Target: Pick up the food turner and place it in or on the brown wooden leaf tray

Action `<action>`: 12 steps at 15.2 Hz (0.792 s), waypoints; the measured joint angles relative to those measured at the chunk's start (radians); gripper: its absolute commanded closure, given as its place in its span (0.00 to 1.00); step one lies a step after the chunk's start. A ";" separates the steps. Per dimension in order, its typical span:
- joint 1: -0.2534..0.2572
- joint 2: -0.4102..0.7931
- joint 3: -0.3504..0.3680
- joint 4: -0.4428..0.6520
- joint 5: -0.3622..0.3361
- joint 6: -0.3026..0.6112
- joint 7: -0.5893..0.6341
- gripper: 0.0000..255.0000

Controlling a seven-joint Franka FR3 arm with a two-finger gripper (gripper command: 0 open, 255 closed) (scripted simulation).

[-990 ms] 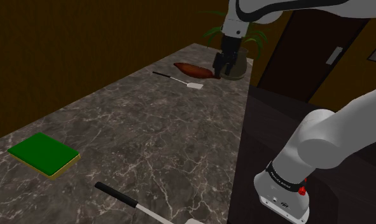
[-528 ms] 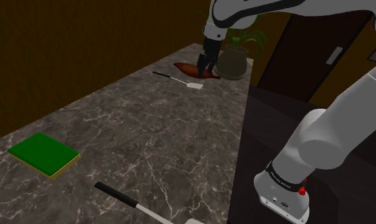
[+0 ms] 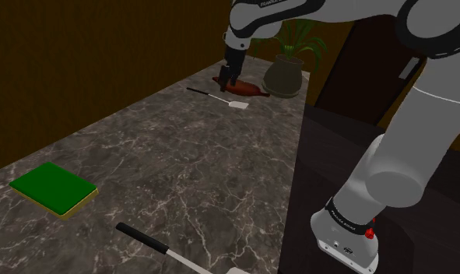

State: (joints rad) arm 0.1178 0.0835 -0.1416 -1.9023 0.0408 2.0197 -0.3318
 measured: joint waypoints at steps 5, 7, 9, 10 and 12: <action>0.000 0.136 0.012 0.131 0.019 0.029 -0.059 0.00; 0.000 0.148 0.013 0.123 0.021 0.050 -0.063 0.00; -0.001 0.157 0.013 0.106 0.023 0.075 -0.067 0.00; 0.000 0.166 0.014 0.106 0.024 0.085 -0.066 0.00; 0.000 0.172 0.015 0.100 0.025 0.097 -0.066 0.00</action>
State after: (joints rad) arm 0.1180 0.2557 -0.1270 -1.8022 0.0658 2.1165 -0.3979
